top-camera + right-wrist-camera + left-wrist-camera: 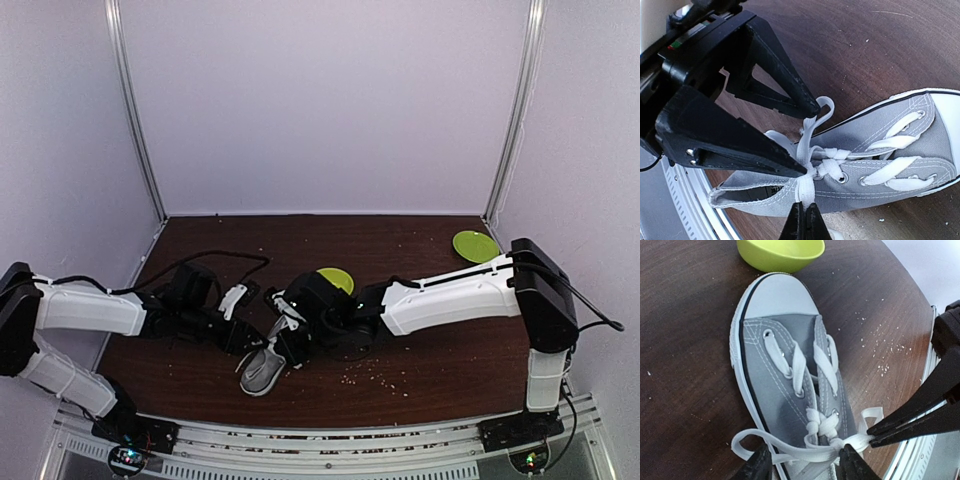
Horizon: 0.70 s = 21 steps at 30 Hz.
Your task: Tie the shoes
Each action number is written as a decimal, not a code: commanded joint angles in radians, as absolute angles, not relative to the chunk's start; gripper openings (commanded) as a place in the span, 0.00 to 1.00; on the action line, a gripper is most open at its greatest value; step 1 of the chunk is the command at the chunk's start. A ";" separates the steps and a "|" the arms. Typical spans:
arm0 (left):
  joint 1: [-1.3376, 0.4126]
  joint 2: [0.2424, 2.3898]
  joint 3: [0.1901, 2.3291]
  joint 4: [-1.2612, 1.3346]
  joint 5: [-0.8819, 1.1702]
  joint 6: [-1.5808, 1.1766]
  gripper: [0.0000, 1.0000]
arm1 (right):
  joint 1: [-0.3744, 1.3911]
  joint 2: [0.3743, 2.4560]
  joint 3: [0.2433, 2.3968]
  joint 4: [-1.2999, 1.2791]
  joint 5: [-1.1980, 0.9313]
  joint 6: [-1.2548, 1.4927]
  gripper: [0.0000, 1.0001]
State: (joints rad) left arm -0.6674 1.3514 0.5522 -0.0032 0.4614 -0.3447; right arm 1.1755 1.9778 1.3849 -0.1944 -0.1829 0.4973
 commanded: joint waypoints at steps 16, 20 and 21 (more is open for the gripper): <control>-0.683 1.387 0.585 0.011 0.423 -0.342 0.48 | 1.171 1.878 1.266 -0.184 -0.156 0.517 0.00; -0.683 1.385 0.583 0.009 0.419 -0.344 0.48 | 1.172 1.857 1.231 -0.184 -0.155 0.526 0.00; -0.683 1.386 0.583 0.009 0.419 -0.344 0.48 | 1.171 1.853 1.226 -0.185 -0.155 0.527 0.00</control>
State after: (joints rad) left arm -0.6781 1.3811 0.5686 -0.0025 0.4427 -0.3454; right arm 1.1755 1.9015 1.2602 -0.1810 -0.1780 0.5064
